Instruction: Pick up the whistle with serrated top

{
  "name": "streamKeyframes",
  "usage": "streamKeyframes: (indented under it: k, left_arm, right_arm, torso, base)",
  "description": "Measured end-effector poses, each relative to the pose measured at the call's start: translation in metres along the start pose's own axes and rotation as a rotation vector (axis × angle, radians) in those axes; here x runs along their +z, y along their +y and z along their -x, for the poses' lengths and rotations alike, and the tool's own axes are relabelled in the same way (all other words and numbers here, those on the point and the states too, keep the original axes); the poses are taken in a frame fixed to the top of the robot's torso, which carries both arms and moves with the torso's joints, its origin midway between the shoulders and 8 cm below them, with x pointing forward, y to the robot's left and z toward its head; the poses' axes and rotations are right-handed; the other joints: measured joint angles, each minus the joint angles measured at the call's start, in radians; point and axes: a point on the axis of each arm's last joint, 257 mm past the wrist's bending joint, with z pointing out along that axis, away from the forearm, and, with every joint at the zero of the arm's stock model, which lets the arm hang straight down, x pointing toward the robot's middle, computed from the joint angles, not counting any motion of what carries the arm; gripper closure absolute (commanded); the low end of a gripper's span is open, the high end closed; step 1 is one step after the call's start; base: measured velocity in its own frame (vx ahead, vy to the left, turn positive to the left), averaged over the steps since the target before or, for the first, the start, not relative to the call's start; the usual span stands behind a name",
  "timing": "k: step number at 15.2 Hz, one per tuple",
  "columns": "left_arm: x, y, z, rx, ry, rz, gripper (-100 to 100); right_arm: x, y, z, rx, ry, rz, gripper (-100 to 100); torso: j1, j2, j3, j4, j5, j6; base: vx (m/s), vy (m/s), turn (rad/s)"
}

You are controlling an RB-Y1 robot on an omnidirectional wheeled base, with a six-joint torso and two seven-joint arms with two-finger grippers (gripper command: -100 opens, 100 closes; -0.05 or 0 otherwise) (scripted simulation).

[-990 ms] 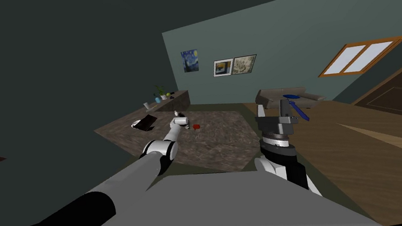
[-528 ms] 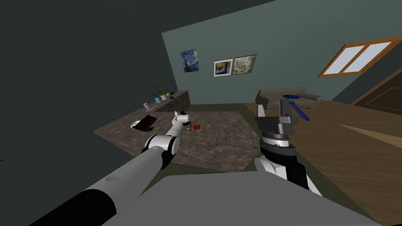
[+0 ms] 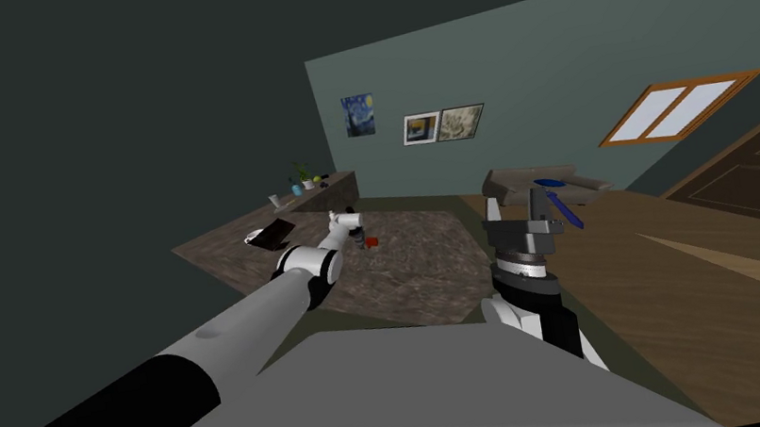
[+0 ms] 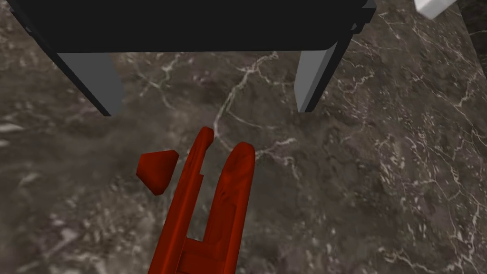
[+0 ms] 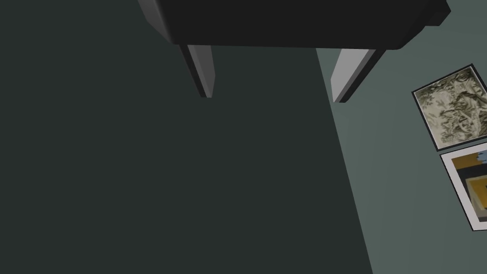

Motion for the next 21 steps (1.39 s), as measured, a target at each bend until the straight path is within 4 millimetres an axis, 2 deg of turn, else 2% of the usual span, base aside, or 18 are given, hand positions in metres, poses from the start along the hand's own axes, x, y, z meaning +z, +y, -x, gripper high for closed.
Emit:
streamKeyframes:
  k: [11, 21]
  left_arm:
    - [-0.014, 0.025, -0.024, 0.001, 0.002, 0.132, -100]
    - [0.000, 0.035, -0.005, 0.008, 0.005, 0.132, -100]
  right_arm:
    - [0.000, 0.000, 0.000, 0.000, 0.000, 0.000, 0]
    - [0.000, 0.000, 0.000, 0.000, 0.000, 0.000, 0]
  torso:
    - [0.000, 0.000, 0.000, 0.000, 0.000, 0.000]
    - [-0.002, 0.001, 0.000, 0.000, -0.001, 0.000]
  base:
    - [0.032, -0.004, -0.011]
    - [0.017, -0.038, 0.016]
